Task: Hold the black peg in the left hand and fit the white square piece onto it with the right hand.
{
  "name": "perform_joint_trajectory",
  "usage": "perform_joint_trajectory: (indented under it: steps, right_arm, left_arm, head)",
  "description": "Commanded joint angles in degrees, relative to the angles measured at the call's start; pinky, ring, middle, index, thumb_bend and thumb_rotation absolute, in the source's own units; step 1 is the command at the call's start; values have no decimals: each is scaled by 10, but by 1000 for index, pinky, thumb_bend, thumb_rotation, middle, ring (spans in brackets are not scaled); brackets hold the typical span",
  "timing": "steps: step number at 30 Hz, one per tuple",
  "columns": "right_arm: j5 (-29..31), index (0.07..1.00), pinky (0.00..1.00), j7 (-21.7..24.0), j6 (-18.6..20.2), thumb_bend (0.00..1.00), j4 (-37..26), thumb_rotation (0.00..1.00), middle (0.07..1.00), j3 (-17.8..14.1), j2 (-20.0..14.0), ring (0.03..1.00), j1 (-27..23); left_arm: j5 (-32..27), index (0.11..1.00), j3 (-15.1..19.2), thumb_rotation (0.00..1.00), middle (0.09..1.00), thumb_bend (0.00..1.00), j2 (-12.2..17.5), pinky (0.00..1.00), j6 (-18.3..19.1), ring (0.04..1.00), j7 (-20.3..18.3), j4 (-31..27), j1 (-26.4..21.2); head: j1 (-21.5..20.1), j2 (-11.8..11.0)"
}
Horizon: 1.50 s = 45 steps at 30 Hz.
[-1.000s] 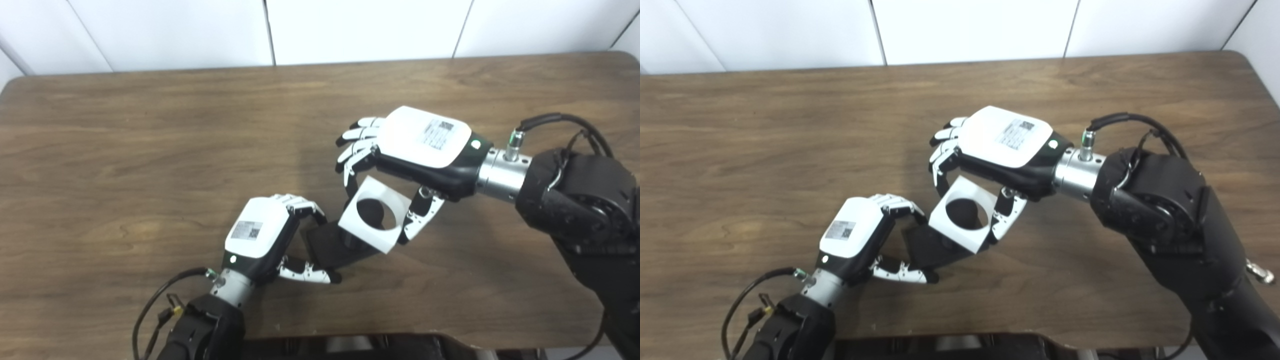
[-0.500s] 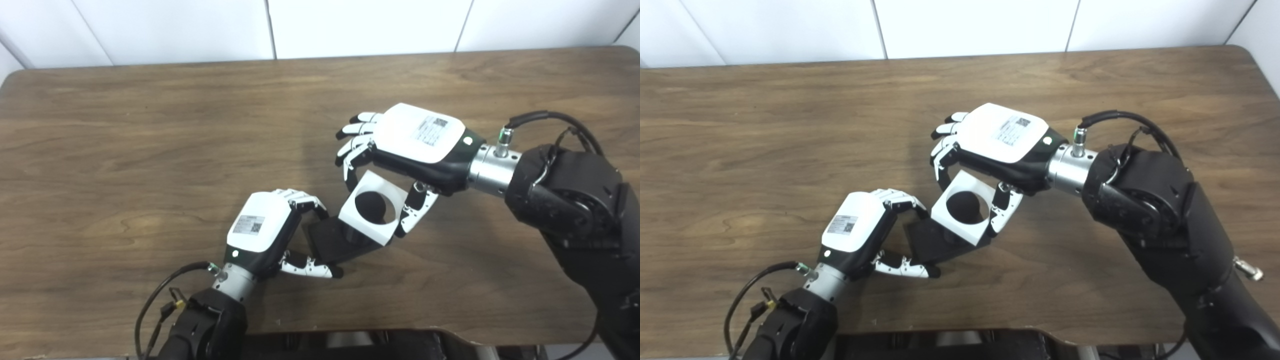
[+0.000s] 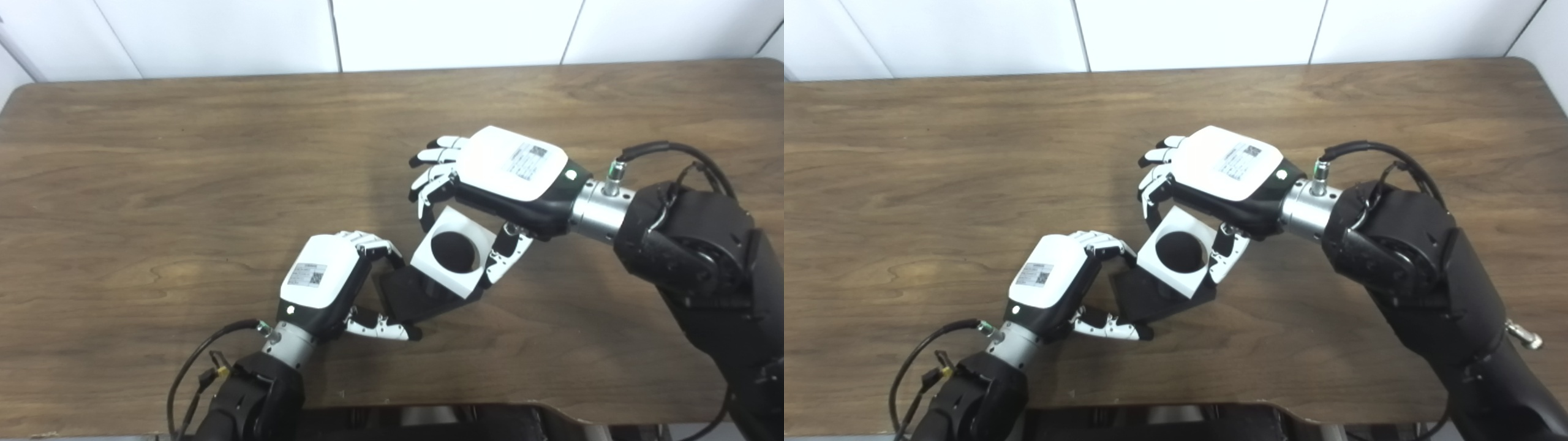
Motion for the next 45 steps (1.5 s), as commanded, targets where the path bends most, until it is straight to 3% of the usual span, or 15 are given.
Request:
perform_joint_trajectory:
  steps: [1,18,23,24,26,29,32,45]
  right_arm:
    - [6,484,932,-9,-13,524,-1,131,766,0,-1,903,-5]
    - [-5,484,947,-16,-23,524,12,132,770,15,5,908,-5]
    - [-18,489,958,7,-8,525,7,144,788,20,0,921,-11]
    - [-22,547,960,15,-5,712,5,215,796,22,-1,926,-13]
    - [-28,630,968,29,0,903,3,358,814,23,-2,939,-16]
    - [-40,692,979,52,10,967,-4,470,843,23,-2,954,-20]
    - [-49,733,985,67,21,969,-12,552,870,17,2,961,-20]
    - [-51,739,979,52,21,898,-14,604,861,-18,6,952,-18]
  left_arm:
    - [2,489,-3,48,679,514,-5,736,2,742,0,-8,-10]
    - [2,489,-4,49,680,514,-8,735,5,745,-4,-11,-9]
    - [2,489,-4,49,679,514,-8,733,3,743,-2,-10,-9]
    - [2,489,-4,49,680,514,-7,734,2,744,-2,-10,-9]
    - [2,489,-4,48,679,515,-6,732,2,743,-1,-9,-10]
    - [1,489,-4,48,680,515,-6,733,1,744,-1,-8,-10]
    - [1,489,-4,47,679,515,-6,733,0,743,1,-8,-10]
    - [3,489,0,49,676,516,-4,743,5,747,-4,-5,-11]
  head:
    - [1,1]
    - [3,2]
    - [1,2]
    - [1,2]
    - [0,1]
    - [0,1]
    - [0,1]
    - [1,-4]
